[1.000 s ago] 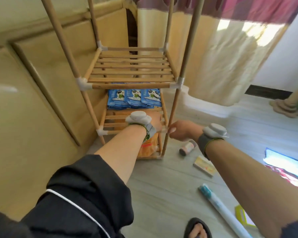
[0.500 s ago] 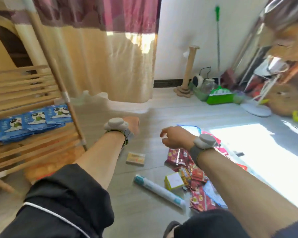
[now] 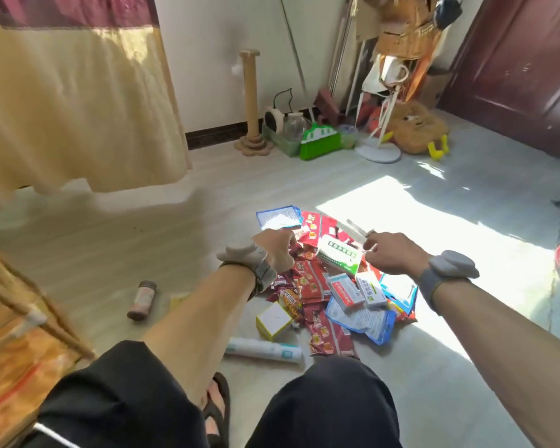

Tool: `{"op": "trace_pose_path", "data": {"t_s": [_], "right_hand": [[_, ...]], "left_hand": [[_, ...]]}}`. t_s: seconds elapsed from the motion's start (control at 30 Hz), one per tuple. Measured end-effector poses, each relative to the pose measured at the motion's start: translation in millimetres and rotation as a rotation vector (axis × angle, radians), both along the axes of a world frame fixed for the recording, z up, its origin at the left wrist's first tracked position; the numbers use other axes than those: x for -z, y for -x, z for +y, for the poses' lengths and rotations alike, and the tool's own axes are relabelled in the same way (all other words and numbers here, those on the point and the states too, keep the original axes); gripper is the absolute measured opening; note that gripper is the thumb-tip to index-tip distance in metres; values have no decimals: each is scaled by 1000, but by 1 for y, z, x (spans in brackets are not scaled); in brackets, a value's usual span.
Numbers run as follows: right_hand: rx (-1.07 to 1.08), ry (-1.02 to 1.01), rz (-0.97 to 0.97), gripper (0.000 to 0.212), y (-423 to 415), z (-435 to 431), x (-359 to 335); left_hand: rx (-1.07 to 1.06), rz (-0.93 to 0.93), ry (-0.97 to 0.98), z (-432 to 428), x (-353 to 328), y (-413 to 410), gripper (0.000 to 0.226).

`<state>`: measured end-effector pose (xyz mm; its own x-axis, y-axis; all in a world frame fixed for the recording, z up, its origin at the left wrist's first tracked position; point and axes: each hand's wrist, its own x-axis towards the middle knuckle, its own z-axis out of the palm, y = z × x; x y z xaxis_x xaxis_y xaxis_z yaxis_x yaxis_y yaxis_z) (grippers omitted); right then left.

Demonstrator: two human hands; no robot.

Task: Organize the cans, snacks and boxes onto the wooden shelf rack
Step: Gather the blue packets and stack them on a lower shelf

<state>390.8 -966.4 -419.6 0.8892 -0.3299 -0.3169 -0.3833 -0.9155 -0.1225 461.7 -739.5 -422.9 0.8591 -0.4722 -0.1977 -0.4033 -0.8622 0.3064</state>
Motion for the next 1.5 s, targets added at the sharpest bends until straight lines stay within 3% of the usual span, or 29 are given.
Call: {"op": "trace_pose_path", "data": {"t_s": [0.1, 0.2, 0.3, 0.53, 0.83, 1.03, 1.1, 1.2, 1.33, 1.5], "right_hand": [[71, -11, 32, 34, 15, -8, 30], [127, -3, 148, 37, 34, -20, 59], [173, 19, 249, 43, 41, -41, 83], [245, 3, 380, 34, 29, -90, 142], [411, -10, 192, 50, -1, -157, 254], [434, -63, 170, 79, -20, -184, 325], [456, -76, 183, 76, -27, -191, 338], [381, 34, 90, 57, -24, -193, 346], [250, 281, -20, 31, -22, -189, 339], [441, 244, -128, 25, -23, -180, 295]], "left_hand": [[121, 22, -53, 8, 21, -3, 18], [183, 78, -69, 4, 41, -9, 33], [268, 108, -83, -18, 62, -8, 31], [469, 142, -220, -99, 158, 10, 57], [634, 64, -251, -206, 273, 44, 43], [624, -129, -394, -234, 327, 46, 59], [694, -180, -428, -241, 336, 35, 54], [771, -234, -417, -241, 336, 22, 42], [660, -20, -173, -230, 314, 3, 29], [264, 429, 31, -202, 261, -25, 29]]}}
